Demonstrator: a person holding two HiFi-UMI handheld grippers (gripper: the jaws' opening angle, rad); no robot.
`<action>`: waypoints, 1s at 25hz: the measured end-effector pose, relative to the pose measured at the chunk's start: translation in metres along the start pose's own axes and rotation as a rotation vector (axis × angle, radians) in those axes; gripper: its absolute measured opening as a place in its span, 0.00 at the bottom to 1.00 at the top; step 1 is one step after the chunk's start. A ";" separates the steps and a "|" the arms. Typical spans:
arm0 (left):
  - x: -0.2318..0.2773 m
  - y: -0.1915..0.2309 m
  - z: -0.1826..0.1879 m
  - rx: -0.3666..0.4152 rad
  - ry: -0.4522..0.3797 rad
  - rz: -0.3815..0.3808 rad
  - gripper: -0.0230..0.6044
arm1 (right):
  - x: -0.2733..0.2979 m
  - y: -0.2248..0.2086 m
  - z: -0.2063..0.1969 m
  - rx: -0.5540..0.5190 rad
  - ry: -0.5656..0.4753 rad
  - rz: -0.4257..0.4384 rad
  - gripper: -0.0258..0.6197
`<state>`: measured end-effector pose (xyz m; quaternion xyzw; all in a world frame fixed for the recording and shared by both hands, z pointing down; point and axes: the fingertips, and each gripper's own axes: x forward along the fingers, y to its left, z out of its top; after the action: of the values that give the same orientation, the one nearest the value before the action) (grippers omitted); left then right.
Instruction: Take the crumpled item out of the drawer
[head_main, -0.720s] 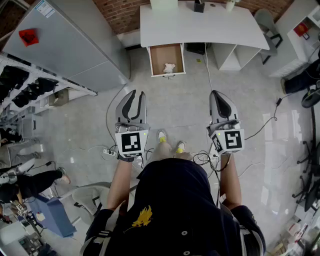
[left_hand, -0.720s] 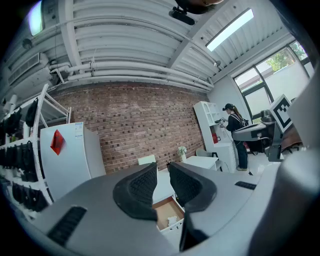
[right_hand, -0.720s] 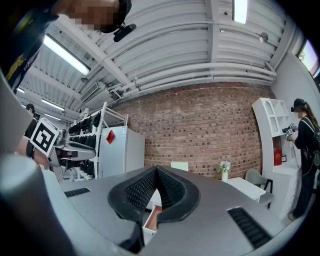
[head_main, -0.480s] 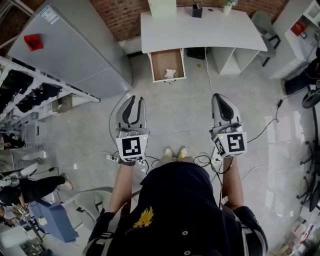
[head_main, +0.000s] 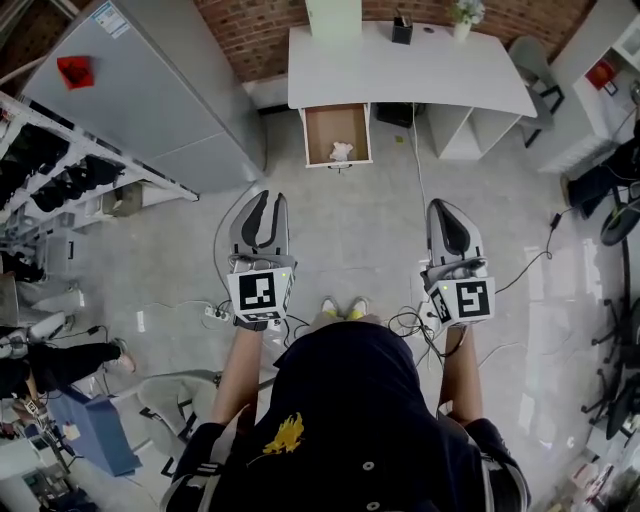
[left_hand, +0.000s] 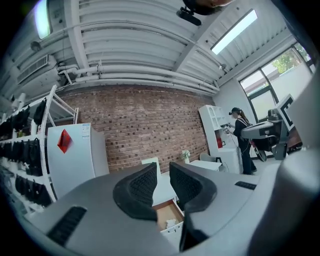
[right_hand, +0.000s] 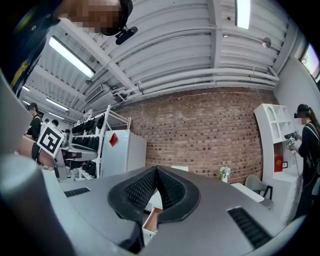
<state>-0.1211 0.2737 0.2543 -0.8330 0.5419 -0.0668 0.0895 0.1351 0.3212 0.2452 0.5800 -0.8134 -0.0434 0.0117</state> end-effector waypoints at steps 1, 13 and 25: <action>0.001 -0.002 -0.001 -0.019 0.001 -0.005 0.19 | -0.001 -0.001 0.000 0.002 0.001 0.001 0.08; 0.011 -0.027 -0.008 -0.091 0.029 -0.021 0.18 | -0.019 -0.048 -0.015 0.044 -0.001 -0.068 0.08; 0.048 0.011 -0.048 -0.080 0.063 0.007 0.18 | 0.041 -0.038 -0.036 0.021 0.067 -0.034 0.08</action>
<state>-0.1215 0.2215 0.2991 -0.8315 0.5495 -0.0710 0.0393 0.1596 0.2678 0.2763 0.5950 -0.8029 -0.0158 0.0321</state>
